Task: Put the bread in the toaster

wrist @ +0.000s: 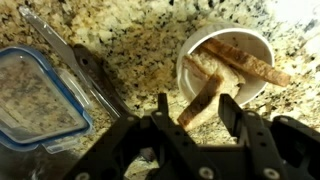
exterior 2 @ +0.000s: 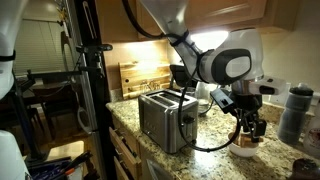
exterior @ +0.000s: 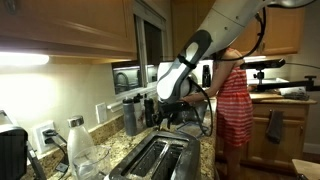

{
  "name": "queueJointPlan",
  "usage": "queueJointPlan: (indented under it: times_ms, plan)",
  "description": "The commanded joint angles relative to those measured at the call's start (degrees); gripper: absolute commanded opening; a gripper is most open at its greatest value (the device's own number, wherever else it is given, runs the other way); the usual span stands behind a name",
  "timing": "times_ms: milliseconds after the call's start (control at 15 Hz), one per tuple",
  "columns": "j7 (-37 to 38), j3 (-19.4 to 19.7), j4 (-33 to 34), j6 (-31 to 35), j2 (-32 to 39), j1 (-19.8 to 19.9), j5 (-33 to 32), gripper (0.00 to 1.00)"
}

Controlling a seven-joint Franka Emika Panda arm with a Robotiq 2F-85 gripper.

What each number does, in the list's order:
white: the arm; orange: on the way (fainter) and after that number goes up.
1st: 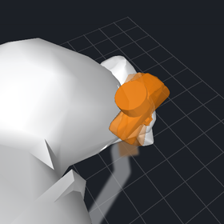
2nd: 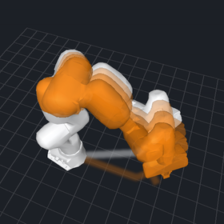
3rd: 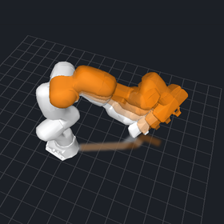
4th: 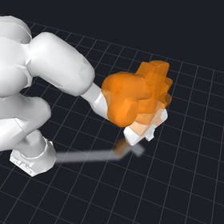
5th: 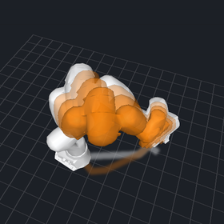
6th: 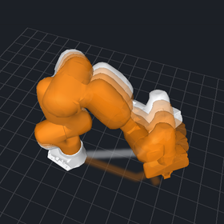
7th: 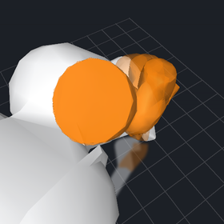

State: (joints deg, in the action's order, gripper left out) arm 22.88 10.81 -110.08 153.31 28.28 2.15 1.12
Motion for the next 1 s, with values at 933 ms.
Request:
queueJointPlan:
  times_ms: [933]
  plan:
    - [2.6,2.3,4.8,0.0,4.4,-1.5,-0.3,1.0]
